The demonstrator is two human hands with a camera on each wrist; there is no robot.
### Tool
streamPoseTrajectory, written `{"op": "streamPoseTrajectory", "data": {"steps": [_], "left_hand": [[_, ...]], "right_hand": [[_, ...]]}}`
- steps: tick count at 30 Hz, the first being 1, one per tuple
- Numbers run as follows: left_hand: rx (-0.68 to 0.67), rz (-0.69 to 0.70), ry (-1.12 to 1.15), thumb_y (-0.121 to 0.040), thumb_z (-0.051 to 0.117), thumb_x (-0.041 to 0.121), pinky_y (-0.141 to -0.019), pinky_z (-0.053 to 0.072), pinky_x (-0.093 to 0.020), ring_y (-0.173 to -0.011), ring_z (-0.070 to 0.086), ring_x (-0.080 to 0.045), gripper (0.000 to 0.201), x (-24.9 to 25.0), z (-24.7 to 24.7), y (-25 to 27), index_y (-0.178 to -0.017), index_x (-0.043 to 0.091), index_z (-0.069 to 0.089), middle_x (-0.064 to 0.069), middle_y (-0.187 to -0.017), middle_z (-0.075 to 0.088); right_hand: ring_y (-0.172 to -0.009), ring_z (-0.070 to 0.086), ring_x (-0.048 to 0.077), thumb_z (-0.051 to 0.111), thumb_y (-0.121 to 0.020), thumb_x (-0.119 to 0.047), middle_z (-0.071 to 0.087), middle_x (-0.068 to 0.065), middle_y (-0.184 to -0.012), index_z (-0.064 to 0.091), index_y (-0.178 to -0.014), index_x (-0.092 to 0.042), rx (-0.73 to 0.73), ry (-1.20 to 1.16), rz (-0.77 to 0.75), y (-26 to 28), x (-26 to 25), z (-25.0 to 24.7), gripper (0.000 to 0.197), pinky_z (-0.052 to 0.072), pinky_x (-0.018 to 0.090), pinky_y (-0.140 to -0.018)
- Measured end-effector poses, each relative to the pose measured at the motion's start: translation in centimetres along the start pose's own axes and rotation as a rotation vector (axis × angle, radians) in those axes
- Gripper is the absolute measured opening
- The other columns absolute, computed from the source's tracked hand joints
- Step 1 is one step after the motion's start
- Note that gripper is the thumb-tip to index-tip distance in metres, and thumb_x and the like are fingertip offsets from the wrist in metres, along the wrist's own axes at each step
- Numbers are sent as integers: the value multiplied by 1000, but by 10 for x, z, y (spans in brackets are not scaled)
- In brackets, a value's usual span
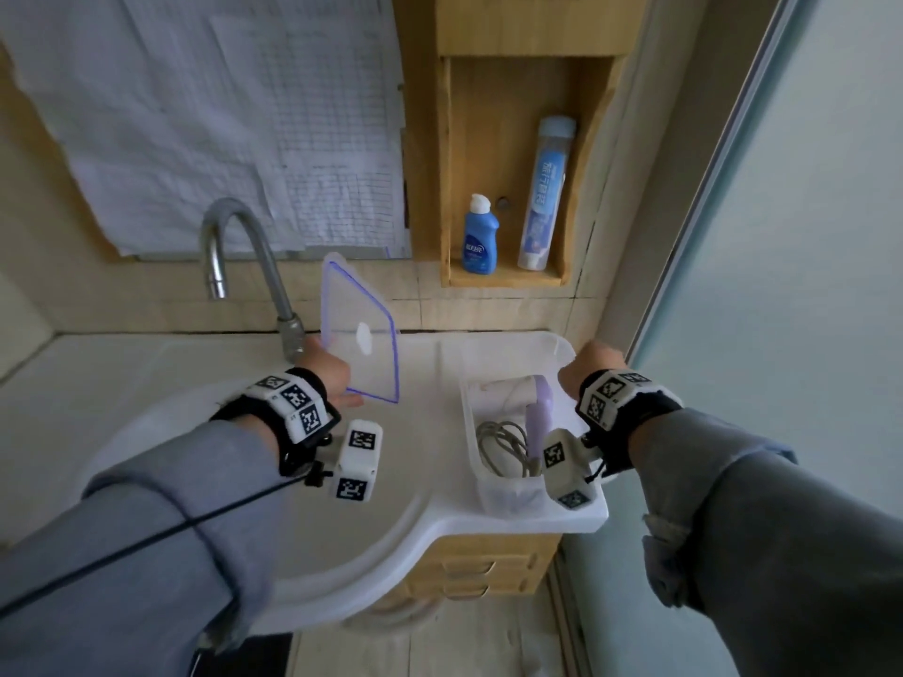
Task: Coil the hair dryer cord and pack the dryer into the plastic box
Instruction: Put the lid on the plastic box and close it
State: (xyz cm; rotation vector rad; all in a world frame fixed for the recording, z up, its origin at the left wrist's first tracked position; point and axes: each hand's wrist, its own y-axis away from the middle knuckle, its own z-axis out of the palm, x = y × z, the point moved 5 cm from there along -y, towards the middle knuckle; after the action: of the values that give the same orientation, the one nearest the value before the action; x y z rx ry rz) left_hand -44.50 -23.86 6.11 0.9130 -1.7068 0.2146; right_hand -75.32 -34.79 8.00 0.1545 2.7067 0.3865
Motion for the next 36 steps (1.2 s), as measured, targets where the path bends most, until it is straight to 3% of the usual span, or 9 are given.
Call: {"op": "streamPoseTrajectory", "data": {"steps": [4,9,16,18,23,27,32,34,36], "left_hand": [[-30,41,-127,-86,48,-8,-86,54,-55,-118,54,-43,66,5,-14,10,-144,15,27,-21,-140,44],[-96,168,-324,-86,47,-8,-93,51,-43,-117,52,-33,57,4,-45,26,-137,16,41,-16,-134,49],[-143,328,-480,-88,32,-5,-92,45,-34,-121,52,-32,61,-2,-89,67,-142,24,37,-11,-140,49],[-182,377,-495,-88,29,-5,-92,43,-31,-122,50,-31,62,-5,-99,79,-142,25,37,-11,-140,48],[-255,427,-520,-89,30,-5,-86,37,-25,-113,50,-22,61,-11,-112,102,-140,27,41,-9,-136,52],[-384,419,-603,-86,49,1,-92,41,-25,-125,46,-21,66,-19,-111,111,-143,28,32,-5,-146,41],[-572,231,-314,-46,81,59,-105,43,-43,-126,50,-24,121,-30,-90,112,-146,18,26,-4,-142,48],[-570,181,-167,-58,70,67,-94,52,-45,-110,62,-24,105,-30,-71,105,-137,7,39,-9,-131,58],[-539,76,-20,-84,60,45,-93,52,-47,-98,65,-24,67,-31,-50,104,-132,1,45,-14,-127,61]], "right_hand": [[-103,62,33,52,-87,-16,64,19,-115,58,-118,0,-39,-163,-155,24,-38,4,36,51,36,-82],[-68,64,18,54,-91,-33,66,9,-90,56,-101,-4,-360,-835,-62,71,-77,33,31,50,25,-58],[-82,64,32,42,-83,-67,55,23,-129,20,-145,0,-665,-1263,26,121,-129,62,93,52,42,-72],[-76,68,33,48,-79,-68,60,22,-116,9,-148,-1,-736,-1317,53,131,-138,68,105,55,42,-75],[-85,63,30,50,-93,-34,58,22,-121,33,-141,-4,-704,-1430,35,152,-152,65,59,51,35,-63],[-52,62,24,56,-86,-24,66,17,-65,59,-94,0,-634,-1173,-24,151,-135,64,26,50,23,-47],[-76,72,27,37,-94,-1,73,8,-80,54,-95,-2,-625,-1232,-94,154,-105,50,17,54,25,-41],[-92,67,34,32,-92,9,62,6,-106,50,-105,1,-561,-1297,-95,145,-88,45,24,51,25,-36],[-72,71,26,34,-88,14,57,5,-110,47,-122,-2,-462,-1255,-104,134,-69,41,40,52,24,-42]]}}
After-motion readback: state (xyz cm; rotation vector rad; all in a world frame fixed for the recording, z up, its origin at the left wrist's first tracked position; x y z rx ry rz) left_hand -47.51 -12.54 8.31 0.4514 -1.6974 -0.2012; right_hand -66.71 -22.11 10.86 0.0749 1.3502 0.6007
